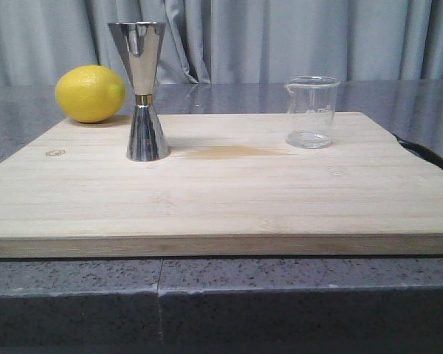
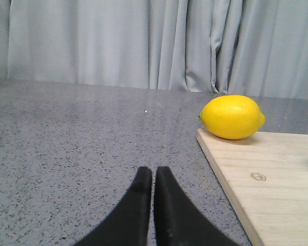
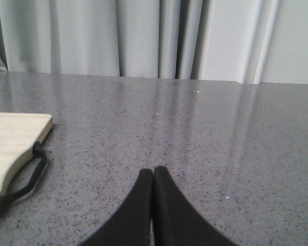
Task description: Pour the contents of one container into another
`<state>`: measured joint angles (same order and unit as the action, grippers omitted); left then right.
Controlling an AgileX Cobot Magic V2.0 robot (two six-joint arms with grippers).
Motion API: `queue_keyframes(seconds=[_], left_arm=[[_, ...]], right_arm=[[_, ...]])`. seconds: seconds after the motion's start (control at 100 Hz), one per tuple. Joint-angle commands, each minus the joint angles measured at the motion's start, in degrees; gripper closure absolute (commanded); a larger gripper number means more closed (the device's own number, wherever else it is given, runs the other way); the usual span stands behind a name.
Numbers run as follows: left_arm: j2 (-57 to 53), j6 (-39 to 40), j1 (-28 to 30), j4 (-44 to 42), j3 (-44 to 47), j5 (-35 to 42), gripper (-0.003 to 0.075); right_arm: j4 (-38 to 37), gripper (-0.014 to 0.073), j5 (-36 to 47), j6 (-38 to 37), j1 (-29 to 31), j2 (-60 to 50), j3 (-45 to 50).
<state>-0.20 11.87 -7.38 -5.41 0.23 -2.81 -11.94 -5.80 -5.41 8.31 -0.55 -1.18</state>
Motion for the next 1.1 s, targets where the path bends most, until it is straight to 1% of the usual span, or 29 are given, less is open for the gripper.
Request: queue_keyframes(seconds=[0.0,0.1,0.15,0.27,1.09], left_arm=[[-1.6,0.1,0.1,0.6,2.1,4.3,0.0739],[-1.6,0.1,0.1,0.6,2.1,4.3,0.0739],[-1.6,0.1,0.1,0.6,2.1,4.3,0.0739],[-1.6,0.1,0.1,0.6,2.1,4.3,0.0739],[-1.6,0.1,0.1,0.6,2.1,4.3,0.0739]], right_arm=[[0.7,0.0666,6.9,1.9,0.1,-1.1,0.8],[2.0,0.0666,8.8,1.9,0.0,-1.1,3.8],[2.6,0.0666,6.3,1.9,-0.2,-1.1,3.7],[2.6,0.0666,7.1,2.0,-1.2,-1.1,3.7],[2.6,0.0666,7.1,2.0,-1.1,-1.1,3.7]])
